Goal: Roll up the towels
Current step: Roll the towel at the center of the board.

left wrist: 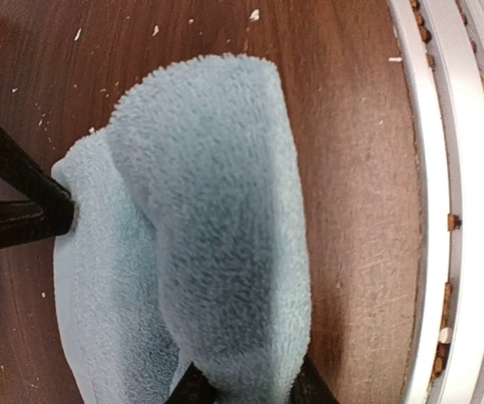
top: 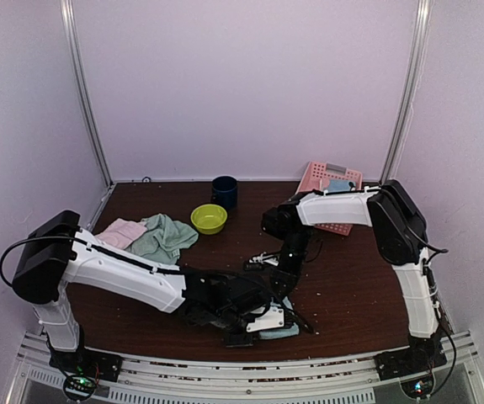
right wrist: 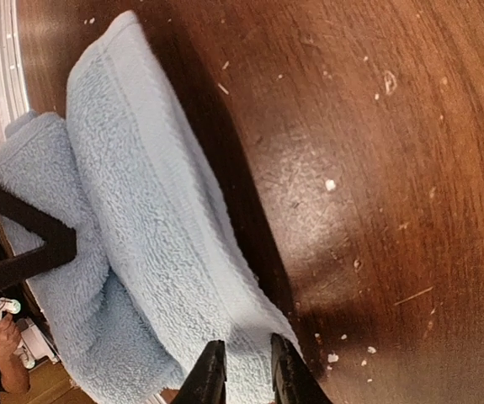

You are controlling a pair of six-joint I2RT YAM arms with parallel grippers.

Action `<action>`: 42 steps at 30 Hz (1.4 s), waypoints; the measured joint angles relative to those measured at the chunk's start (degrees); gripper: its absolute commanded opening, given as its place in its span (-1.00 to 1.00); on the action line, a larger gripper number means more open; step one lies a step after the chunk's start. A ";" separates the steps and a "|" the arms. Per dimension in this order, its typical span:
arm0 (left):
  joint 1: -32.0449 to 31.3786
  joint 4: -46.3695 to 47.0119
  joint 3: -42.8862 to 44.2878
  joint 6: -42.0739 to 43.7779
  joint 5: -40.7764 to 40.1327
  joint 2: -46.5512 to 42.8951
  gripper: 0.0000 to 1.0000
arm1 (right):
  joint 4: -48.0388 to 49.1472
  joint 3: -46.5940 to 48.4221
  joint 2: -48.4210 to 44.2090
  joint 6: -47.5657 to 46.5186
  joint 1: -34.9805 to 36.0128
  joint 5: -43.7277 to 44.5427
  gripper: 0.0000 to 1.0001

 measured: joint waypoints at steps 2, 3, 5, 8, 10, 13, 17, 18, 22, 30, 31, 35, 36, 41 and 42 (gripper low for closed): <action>0.72 -0.79 1.16 0.00 3.54 0.59 -0.48 | 0.11 0.07 -0.15 0.66 0.22 0.61 -0.58; 1.18 -0.94 1.53 0.02 5.14 0.81 -0.49 | 0.09 0.24 -0.17 0.98 0.26 0.83 -0.58; 2.54 -1.68 2.38 0.09 9.09 1.36 -0.48 | 0.11 0.79 -0.20 1.51 0.31 1.49 -0.58; 4.68 -1.95 3.06 0.22 14.36 2.23 -0.49 | 1.07 3.48 0.11 1.55 0.61 3.54 -0.50; 6.05 -1.86 3.48 0.22 18.36 3.02 -0.50 | 2.62 6.62 0.26 1.38 0.35 4.00 -0.43; 8.39 -2.01 4.74 0.20 24.24 4.72 -0.51 | 3.30 10.75 -1.25 1.18 -1.07 3.04 -0.38; 10.93 -2.86 8.20 -0.11 31.61 8.39 -0.55 | 3.61 13.86 -7.89 1.62 -4.94 1.11 -0.32; 11.50 -3.34 9.51 -0.26 33.86 9.64 -0.55 | 4.17 14.16 -10.99 1.79 -6.32 0.74 -0.30; 13.62 -5.16 13.64 -1.25 42.03 13.92 -0.57 | 7.32 12.70 -26.03 1.03 -10.23 -1.16 -0.07; 18.73 -9.35 19.08 -5.25 58.75 21.44 -0.64 | 8.74 -6.38 -51.60 -9.44 -3.28 -11.96 -0.02; 19.10 -9.90 19.76 -5.73 60.26 22.25 -0.64 | 9.81 -10.49 -52.81 -9.77 -0.52 -10.93 -0.03; 19.56 -12.46 22.14 -6.84 63.67 24.59 -0.68 | 12.17 -22.82 -51.74 -10.25 9.81 -2.69 -0.11; 19.56 -13.16 22.80 -7.13 64.67 25.27 -0.68 | 12.44 -25.16 -50.75 -10.21 12.15 -0.35 -0.09; 19.56 -15.08 23.96 -8.13 67.56 26.84 -0.71 | 17.09 -33.79 -48.89 -7.93 21.42 11.28 0.14; 19.54 -15.32 24.06 -8.26 67.76 26.93 -0.72 | 18.80 -35.36 -48.94 -7.58 22.86 13.70 0.17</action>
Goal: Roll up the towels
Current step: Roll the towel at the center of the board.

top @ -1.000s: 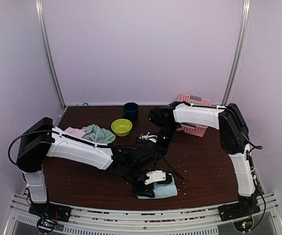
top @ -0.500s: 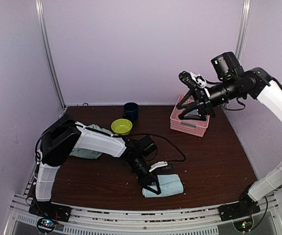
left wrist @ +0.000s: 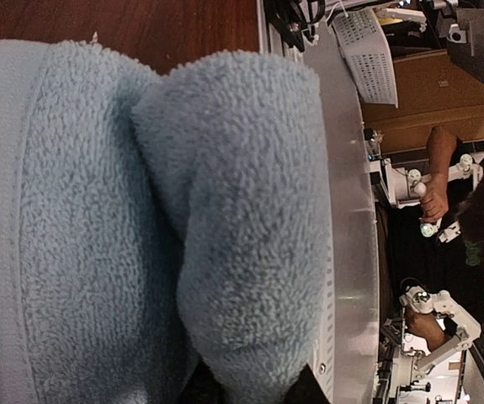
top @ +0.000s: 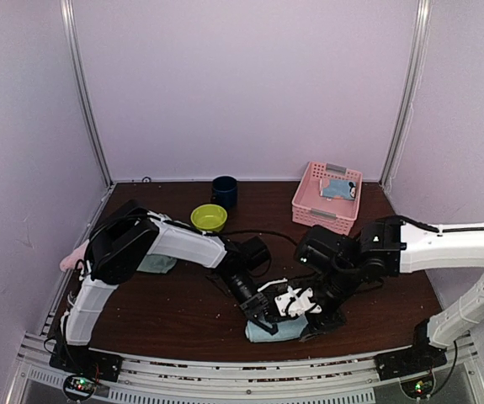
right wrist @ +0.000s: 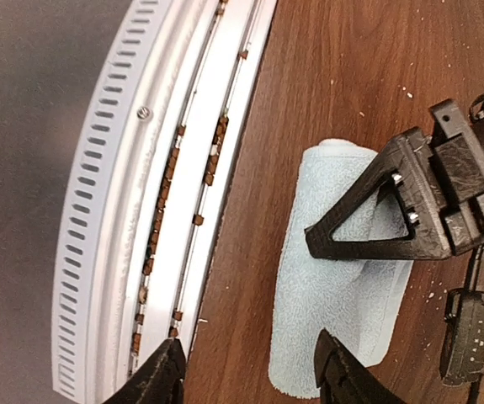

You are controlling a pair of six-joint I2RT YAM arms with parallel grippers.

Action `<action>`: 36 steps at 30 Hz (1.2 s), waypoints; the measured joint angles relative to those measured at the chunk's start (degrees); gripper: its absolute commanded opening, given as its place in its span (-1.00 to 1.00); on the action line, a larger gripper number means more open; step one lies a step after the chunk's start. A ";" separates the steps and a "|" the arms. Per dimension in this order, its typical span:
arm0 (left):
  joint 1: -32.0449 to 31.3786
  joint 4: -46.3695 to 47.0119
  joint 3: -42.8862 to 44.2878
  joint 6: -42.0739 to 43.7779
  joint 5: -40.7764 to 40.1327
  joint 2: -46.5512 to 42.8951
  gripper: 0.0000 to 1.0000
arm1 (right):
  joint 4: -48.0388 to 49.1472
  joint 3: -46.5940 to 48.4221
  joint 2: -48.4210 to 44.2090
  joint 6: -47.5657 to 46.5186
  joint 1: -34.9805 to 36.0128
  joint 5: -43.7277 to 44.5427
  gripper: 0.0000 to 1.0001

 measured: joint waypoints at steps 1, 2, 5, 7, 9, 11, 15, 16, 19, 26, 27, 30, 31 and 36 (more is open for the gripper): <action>-0.02 -0.07 0.04 -0.11 0.07 0.02 -0.73 | 1.20 -1.07 0.02 0.42 0.94 1.68 0.19; -0.02 -0.15 0.09 -0.26 0.07 0.04 -0.73 | 2.89 -2.36 0.02 0.63 1.99 3.76 0.21; -0.02 -0.22 0.09 -0.74 0.07 0.07 -0.73 | 7.85 -5.95 0.48 1.49 4.50 9.77 0.27; -0.02 -0.24 0.09 -0.94 0.07 0.07 -0.72 | 11.63 -8.13 1.42 1.95 5.88 13.40 0.52; -0.02 -0.26 0.09 -1.14 0.07 0.07 -0.66 | 14.27 -9.62 2.69 2.71 6.84 16.28 0.67; -0.02 -0.26 0.09 -1.25 0.04 0.07 -0.59 | 16.90 -11.02 4.11 3.15 7.63 19.12 0.67; -0.02 -0.24 0.09 -1.44 0.02 0.07 -0.52 | 21.35 -13.64 5.64 3.52 8.85 23.54 0.46; -0.02 -0.22 0.09 -1.49 0.02 0.04 -0.52 | 22.27 -13.97 6.12 3.45 9.11 24.57 0.32; -0.02 -0.09 -0.04 -1.68 0.02 0.02 -0.50 | 24.85 -14.43 8.35 3.32 9.51 27.50 -0.06; 0.24 3.48 -4.55 -3.15 -1.44 -3.37 -0.12 | 29.66 -15.96 10.43 2.84 9.66 29.66 -0.34; 0.48 4.48 -6.01 -3.39 -2.71 -4.68 -0.10 | 30.18 -16.09 10.32 2.84 9.35 29.07 -0.35; 1.33 6.91 -11.06 -4.83 -9.07 -10.16 -0.09 | 30.73 -16.15 9.64 1.75 6.78 25.05 -0.37; 2.08 7.41 -12.61 -5.53 -12.15 -12.26 -0.08 | 30.77 -16.09 9.46 1.38 5.11 22.75 -0.39; 6.56 8.74 -18.78 -9.14 -28.70 -23.65 0.00 | 27.80 -12.24 11.72 -1.25 -5.31 11.21 -0.42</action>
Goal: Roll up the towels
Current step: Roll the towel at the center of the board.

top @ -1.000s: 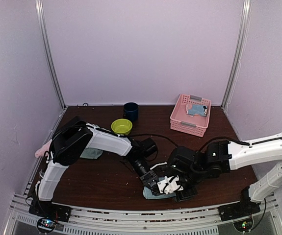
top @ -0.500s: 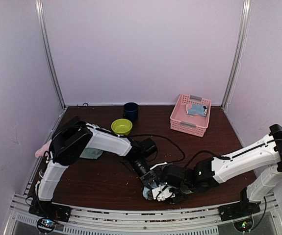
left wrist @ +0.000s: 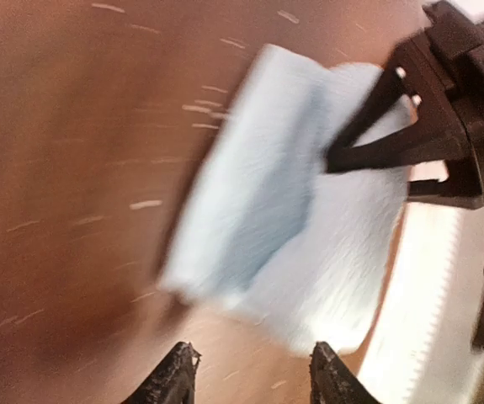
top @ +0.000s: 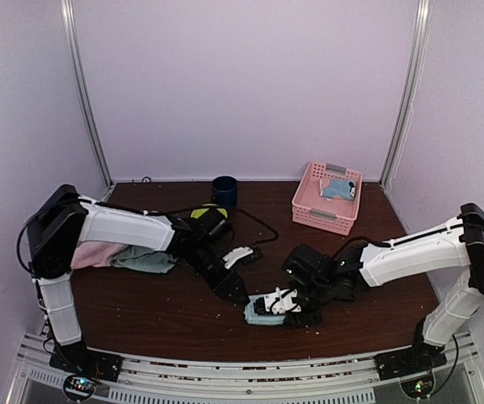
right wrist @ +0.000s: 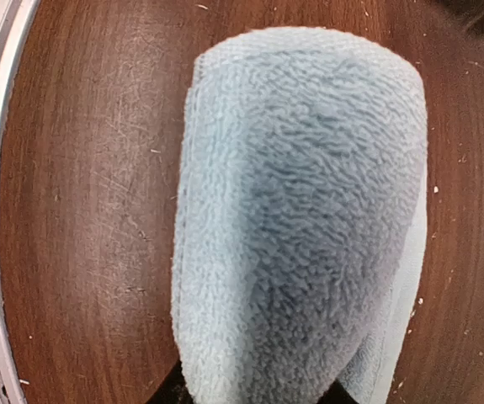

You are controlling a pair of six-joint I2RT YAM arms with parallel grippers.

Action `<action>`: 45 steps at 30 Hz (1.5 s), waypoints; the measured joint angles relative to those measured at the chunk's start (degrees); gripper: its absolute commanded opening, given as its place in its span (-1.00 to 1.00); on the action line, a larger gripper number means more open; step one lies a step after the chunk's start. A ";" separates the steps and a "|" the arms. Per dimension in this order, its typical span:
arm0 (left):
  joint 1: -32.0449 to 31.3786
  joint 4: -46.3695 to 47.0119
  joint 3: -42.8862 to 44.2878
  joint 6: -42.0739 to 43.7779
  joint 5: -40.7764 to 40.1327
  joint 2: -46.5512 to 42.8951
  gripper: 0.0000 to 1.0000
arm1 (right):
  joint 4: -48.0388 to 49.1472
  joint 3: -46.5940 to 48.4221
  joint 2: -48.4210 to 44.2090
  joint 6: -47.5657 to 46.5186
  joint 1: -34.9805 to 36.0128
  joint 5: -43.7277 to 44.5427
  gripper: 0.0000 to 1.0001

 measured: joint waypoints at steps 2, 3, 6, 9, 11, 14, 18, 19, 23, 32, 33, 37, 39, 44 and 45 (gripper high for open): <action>1.31 0.74 -2.82 -0.39 -8.59 -5.70 0.01 | -3.26 2.75 2.82 -1.53 -3.91 -5.27 -0.44; 1.70 1.51 -4.46 -0.39 -13.18 -8.94 0.00 | -4.94 4.39 4.31 -2.21 -5.40 -7.74 -0.45; 0.24 5.35 -9.35 0.48 -24.46 -16.81 0.00 | -10.91 9.81 8.94 -4.22 -9.22 -14.38 -0.45; -4.92 10.45 -15.23 4.46 -34.27 -24.57 0.07 | -17.22 15.30 13.88 -6.51 -12.90 -21.24 -0.45; -12.76 17.31 -21.35 10.86 -41.88 -31.17 0.12 | -21.53 18.78 17.29 -8.11 -15.30 -25.90 -0.45; -18.84 22.56 -25.29 15.65 -44.96 -34.34 0.12 | -26.88 22.82 21.73 -10.36 -18.03 -31.41 -0.44; -20.76 26.56 -25.79 20.85 -46.31 -31.32 0.11 | -32.74 26.95 26.58 -12.70 -20.65 -37.31 -0.44; -20.87 26.93 -25.22 21.94 -46.31 -29.68 0.10 | -33.64 27.43 27.21 -13.00 -20.92 -38.05 -0.43; -22.77 27.56 -19.85 26.36 -45.90 -19.21 0.08 | -36.41 29.07 28.76 -13.92 -21.29 -39.28 -0.43; -24.17 29.75 -12.52 31.04 -49.53 -3.93 0.08 | -37.81 29.64 29.35 -14.01 -21.31 -39.41 -0.41; -24.17 30.05 -12.46 31.52 -50.12 -3.58 0.08 | -37.79 29.62 29.35 -13.99 -21.33 -39.45 -0.41; -24.63 30.47 -12.35 33.40 -51.63 -3.30 0.10 | -37.77 29.53 29.35 -13.79 -21.44 -39.69 -0.40; -25.07 30.49 -12.35 34.25 -51.91 -3.37 0.14 | -37.75 29.51 29.35 -13.79 -21.46 -39.74 -0.41; -26.18 30.08 -11.80 35.93 -52.92 -3.54 0.19 | -37.77 29.53 29.35 -13.79 -21.46 -39.78 -0.40; -26.27 29.44 -10.99 36.09 -53.46 -3.17 0.19 | -37.77 29.53 29.38 -13.79 -21.46 -39.78 -0.40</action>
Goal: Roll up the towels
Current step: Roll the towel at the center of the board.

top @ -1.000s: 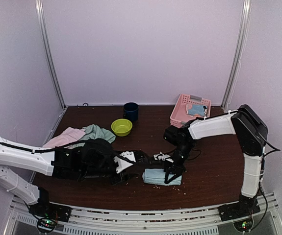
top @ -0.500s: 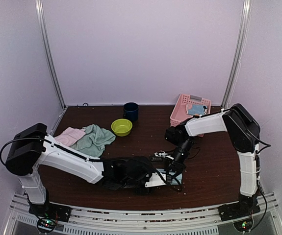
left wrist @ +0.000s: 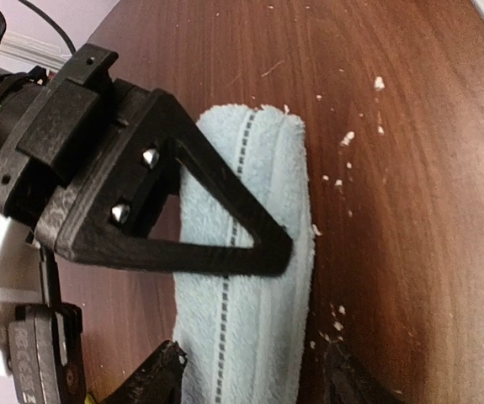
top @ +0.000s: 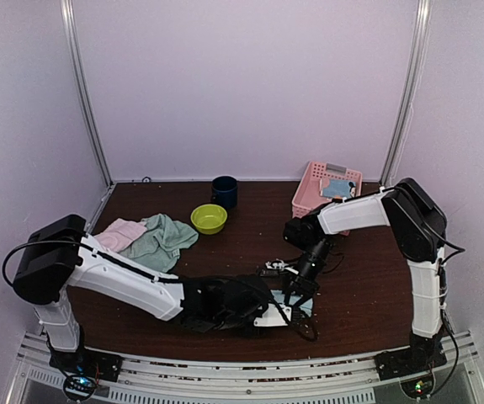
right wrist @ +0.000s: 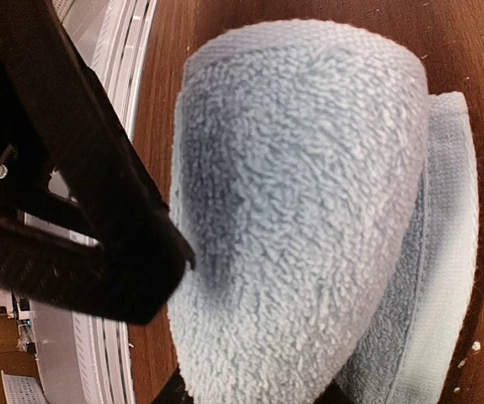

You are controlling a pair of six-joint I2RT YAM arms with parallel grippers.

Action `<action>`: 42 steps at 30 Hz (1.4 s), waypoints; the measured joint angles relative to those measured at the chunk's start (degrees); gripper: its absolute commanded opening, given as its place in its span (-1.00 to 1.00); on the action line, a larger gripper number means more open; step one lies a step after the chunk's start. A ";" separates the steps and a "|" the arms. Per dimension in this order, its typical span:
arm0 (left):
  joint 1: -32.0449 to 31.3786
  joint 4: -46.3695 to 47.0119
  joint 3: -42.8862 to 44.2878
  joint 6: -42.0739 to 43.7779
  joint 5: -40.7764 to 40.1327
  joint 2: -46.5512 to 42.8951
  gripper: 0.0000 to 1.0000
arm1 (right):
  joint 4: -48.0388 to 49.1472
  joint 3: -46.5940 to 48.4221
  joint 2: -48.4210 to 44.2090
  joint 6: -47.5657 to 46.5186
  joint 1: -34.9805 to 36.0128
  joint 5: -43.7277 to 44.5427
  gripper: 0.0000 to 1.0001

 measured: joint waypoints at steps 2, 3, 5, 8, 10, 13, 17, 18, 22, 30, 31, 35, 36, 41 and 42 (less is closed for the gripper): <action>0.02 -1.44 2.91 0.09 -1.29 2.12 0.19 | -0.02 0.00 0.00 -0.02 -0.02 -0.04 -0.40; 0.07 -1.64 4.02 0.09 -1.84 3.30 0.19 | -0.02 0.00 0.00 -0.02 0.00 -0.04 -0.40; 0.15 -1.68 5.05 0.07 -3.08 5.40 0.19 | -0.02 0.00 0.00 -0.02 -0.02 -0.04 -0.40; 0.20 -1.73 5.05 0.13 -4.50 6.73 0.14 | 0.00 0.00 0.02 0.00 -0.02 -0.04 -0.40; 0.17 -1.88 5.38 -0.07 -4.96 6.88 0.08 | 0.00 0.00 0.02 0.00 -0.02 -0.04 -0.40; 0.17 -2.19 5.86 -0.44 -5.64 7.23 -0.03 | 0.00 0.00 0.02 0.00 -0.02 -0.07 -0.37; 0.17 -2.36 6.05 -0.92 -5.95 7.41 -0.19 | -0.83 0.63 0.02 -0.20 -0.02 0.13 -0.18; 0.17 -2.64 6.23 -1.18 -5.86 7.45 -0.21 | -1.33 1.01 0.02 -0.24 -0.07 0.35 0.28; 0.20 -4.98 7.85 -2.58 -4.85 8.04 -0.25 | -4.85 4.61 -0.55 0.07 -0.52 1.92 1.00; 0.46 -13.14 16.04 -8.26 -0.02 11.54 -0.34 | 6.69 8.85 -24.06 18.34 -6.62 11.45 1.00; 0.52 -13.68 16.44 -9.14 0.87 11.69 -0.34 | 9.44 8.83 -27.76 20.94 -7.39 13.29 1.00; 2.23 -15.85 17.73 -12.92 6.25 11.72 -0.35 | 16.06 10.47 -41.00 28.48 -10.80 17.42 1.00; 2.86 -16.52 18.21 -13.75 7.91 11.78 -0.35 | 16.09 11.65 -42.93 28.94 -11.26 17.00 1.00; 6.08 -19.61 21.38 -17.59 17.09 13.09 -0.37 | 11.58 12.90 -49.35 23.52 -11.43 6.19 0.77; 6.73 -20.13 22.18 -18.25 18.82 13.55 -0.38 | 10.91 11.39 -50.58 22.69 -11.39 4.13 0.73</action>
